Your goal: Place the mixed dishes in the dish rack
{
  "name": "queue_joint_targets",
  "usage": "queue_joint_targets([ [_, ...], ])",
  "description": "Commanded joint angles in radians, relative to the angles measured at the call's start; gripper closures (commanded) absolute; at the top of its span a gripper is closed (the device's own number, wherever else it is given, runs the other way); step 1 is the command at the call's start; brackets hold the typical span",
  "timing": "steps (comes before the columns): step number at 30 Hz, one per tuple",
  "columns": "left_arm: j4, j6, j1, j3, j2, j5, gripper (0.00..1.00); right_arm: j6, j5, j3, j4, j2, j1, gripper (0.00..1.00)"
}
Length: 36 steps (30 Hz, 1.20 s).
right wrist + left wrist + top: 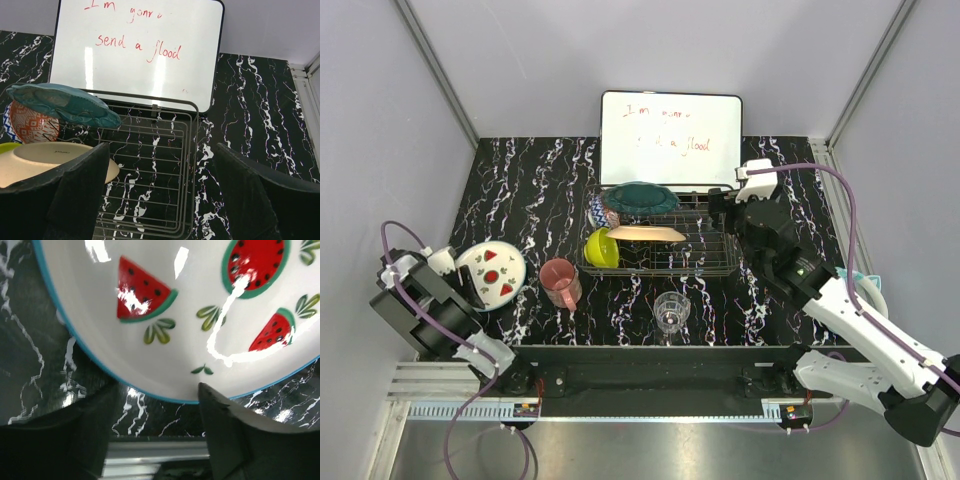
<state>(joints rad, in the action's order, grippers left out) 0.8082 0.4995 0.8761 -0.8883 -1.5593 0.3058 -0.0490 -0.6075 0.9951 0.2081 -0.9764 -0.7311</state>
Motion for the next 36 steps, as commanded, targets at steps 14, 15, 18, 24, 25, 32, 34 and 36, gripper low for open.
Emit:
queue_joint_targets([
  [14, -0.176, 0.025, 0.008, -0.041, -0.131, 0.055, 0.6, -0.018, 0.014, 0.046, -0.009, -0.041, 0.006, 0.09],
  [15, -0.178, 0.024, 0.008, -0.041, -0.136, 0.055, 0.6, -0.02, 0.015, 0.046, -0.009, -0.047, 0.007, 0.09],
  [18, -0.198, 0.014, 0.008, -0.046, -0.148, 0.052, 0.75, -0.023, 0.021, 0.053, -0.009, -0.057, 0.006, 0.09],
  [24, -0.198, 0.005, 0.008, -0.083, -0.182, 0.036, 1.0, -0.018, 0.032, 0.077, -0.009, -0.087, 0.006, 0.1],
  [25, -0.196, 0.01, 0.008, -0.084, -0.177, 0.038, 1.0, -0.017, 0.032, 0.08, -0.009, -0.087, 0.006, 0.1],
  [32, -0.129, 0.024, 0.023, -0.12, -0.098, 0.035, 1.0, -0.017, 0.043, 0.089, -0.009, -0.094, 0.007, 0.1],
  [34, -0.101, 0.03, 0.029, -0.126, -0.039, 0.03, 1.0, -0.02, 0.049, 0.091, -0.016, -0.099, 0.006, 0.1],
  [36, -0.057, 0.037, 0.031, -0.127, 0.049, 0.035, 1.0, -0.025, 0.06, 0.091, -0.019, -0.1, 0.006, 0.1],
])
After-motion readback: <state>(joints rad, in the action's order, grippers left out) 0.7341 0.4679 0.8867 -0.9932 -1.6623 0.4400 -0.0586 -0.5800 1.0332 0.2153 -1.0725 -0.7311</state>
